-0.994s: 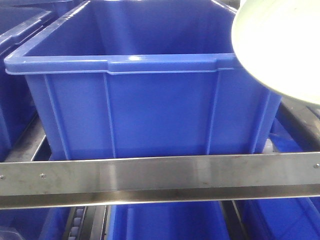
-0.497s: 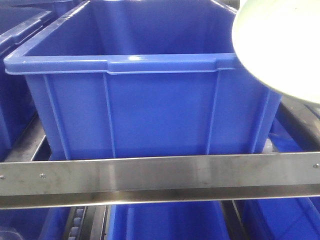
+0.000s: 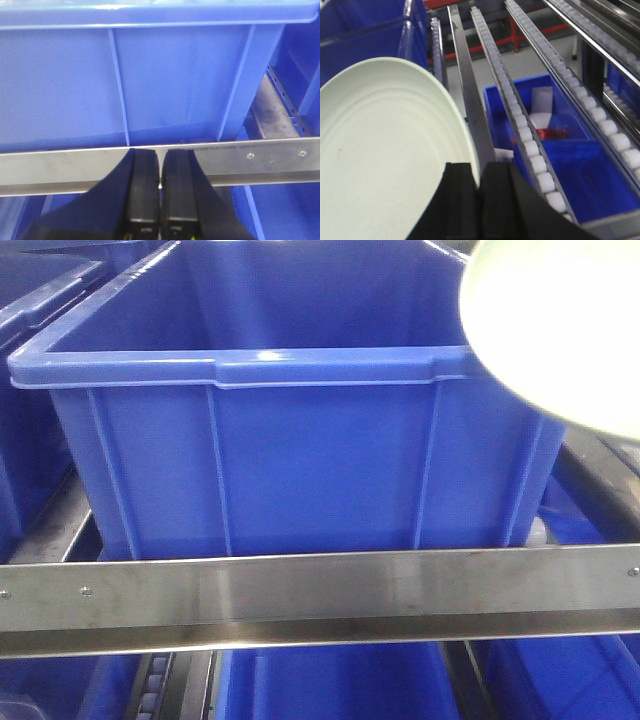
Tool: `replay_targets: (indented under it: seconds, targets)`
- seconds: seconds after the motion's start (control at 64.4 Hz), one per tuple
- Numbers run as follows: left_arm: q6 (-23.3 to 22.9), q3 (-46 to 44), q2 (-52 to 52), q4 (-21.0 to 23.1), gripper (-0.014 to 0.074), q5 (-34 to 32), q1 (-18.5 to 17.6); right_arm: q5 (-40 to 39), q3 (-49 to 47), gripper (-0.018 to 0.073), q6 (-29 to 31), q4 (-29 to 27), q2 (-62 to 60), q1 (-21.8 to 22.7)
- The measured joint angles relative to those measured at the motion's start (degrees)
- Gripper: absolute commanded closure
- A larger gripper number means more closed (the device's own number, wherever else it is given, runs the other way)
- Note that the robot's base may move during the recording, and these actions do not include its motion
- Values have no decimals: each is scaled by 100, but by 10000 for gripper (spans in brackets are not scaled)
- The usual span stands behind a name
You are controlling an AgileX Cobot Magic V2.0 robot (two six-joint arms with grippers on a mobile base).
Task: Place green plate on second shelf with right arm
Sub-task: 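Approach the rack of blue bins, holding the plate above the shelf, then lower the plate into the blue bin and open the right gripper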
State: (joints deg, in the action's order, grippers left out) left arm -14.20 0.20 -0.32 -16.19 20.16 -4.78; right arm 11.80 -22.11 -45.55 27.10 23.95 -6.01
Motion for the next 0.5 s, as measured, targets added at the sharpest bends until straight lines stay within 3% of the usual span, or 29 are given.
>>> replay_targets:
  seconds: [0.202, 0.373, 0.497]
  targets:
    - [0, 0, 0, 0, 472, 0, 0, -519, -316, 503, 0, 14, 590, 0]
    - [0, 0, 0, 0, 472, 0, 0, -841, -1114, 503, 0, 27, 1745, -14]
    - [0, 0, 0, 0, 472, 0, 0, -1089, -1909, 503, 0, 40, 2816, -274]
